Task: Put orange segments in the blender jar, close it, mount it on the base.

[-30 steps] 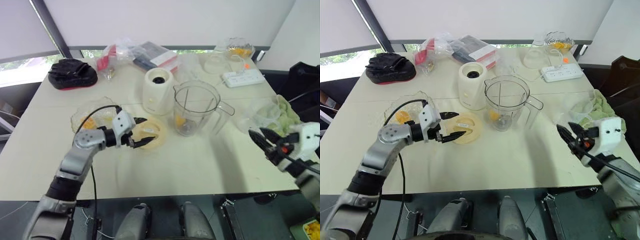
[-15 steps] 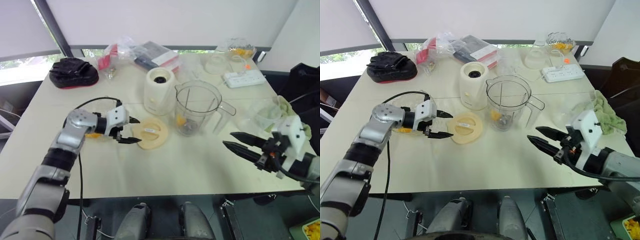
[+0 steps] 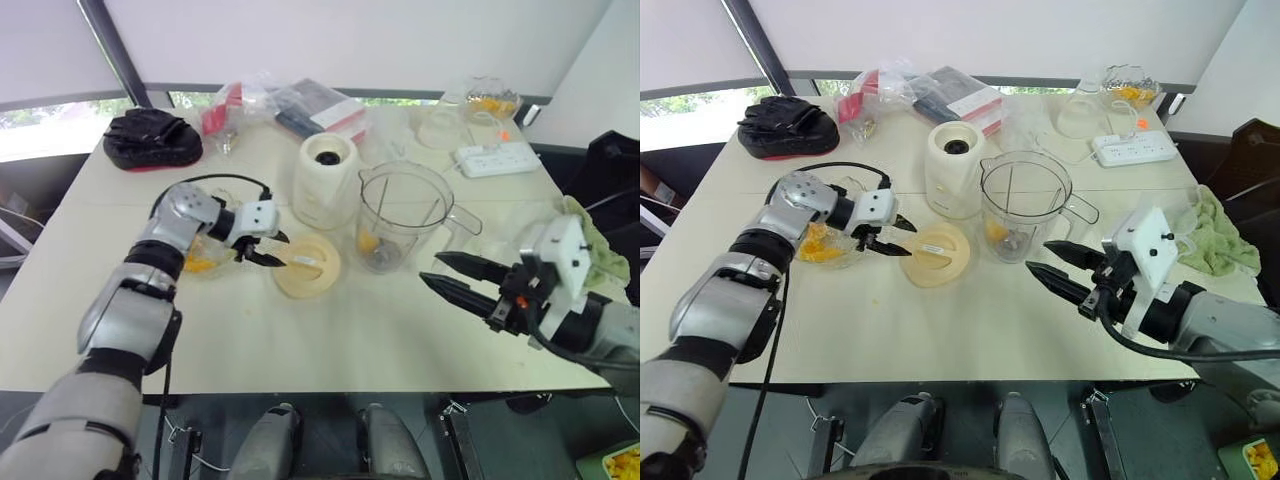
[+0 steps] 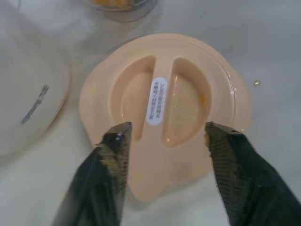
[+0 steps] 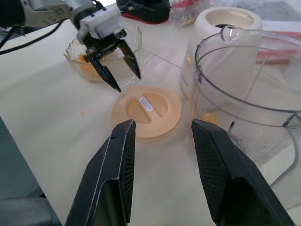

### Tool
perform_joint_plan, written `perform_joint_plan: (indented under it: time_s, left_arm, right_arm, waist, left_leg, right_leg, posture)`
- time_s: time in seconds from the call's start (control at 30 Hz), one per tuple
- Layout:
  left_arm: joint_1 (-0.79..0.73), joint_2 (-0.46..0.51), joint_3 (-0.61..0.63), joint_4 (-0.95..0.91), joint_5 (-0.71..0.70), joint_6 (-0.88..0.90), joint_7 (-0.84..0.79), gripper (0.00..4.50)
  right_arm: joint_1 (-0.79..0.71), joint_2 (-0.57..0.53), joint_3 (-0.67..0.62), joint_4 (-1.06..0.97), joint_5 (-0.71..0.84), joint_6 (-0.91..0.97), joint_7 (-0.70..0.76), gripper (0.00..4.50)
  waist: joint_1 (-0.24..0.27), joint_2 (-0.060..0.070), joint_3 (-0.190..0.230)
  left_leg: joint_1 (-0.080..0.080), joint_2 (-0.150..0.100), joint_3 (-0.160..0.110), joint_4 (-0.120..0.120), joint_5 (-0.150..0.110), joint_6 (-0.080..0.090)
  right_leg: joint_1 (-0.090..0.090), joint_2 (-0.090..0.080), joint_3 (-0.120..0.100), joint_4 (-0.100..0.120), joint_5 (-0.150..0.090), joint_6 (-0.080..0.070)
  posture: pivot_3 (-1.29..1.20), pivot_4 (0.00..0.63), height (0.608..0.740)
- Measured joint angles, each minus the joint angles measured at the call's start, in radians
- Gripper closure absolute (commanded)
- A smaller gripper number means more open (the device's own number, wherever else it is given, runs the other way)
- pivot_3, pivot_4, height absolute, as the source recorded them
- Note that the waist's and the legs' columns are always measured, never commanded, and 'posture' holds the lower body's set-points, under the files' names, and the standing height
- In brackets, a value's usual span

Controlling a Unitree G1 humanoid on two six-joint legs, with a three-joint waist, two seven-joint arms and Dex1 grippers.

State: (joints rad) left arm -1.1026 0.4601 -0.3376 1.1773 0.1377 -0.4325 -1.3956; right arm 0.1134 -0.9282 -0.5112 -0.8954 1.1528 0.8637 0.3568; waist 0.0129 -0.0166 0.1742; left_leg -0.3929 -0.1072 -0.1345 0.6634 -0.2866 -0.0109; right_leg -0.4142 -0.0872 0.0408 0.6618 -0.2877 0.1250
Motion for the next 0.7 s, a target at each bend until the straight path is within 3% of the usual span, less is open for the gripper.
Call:
perform_joint_plan:
  time_s: [0.7]
  left_arm:
    - [-0.085, -0.141, -0.026, 0.163, 0.207, 0.030, 0.215, 1.92]
  right_arm:
    - [0.162, -0.001, -0.057, -0.111, 0.091, -0.048, -0.159, 2.56]
  waist:
    - [0.000, -0.005, 0.002]
  left_leg:
    - [0.000, 0.000, 0.000, 0.002, 0.000, 0.000]
  right_leg:
    - [0.000, 0.002, 0.000, 0.002, 0.000, 0.001]
  posture:
    - [0.00, 0.150, 0.740]
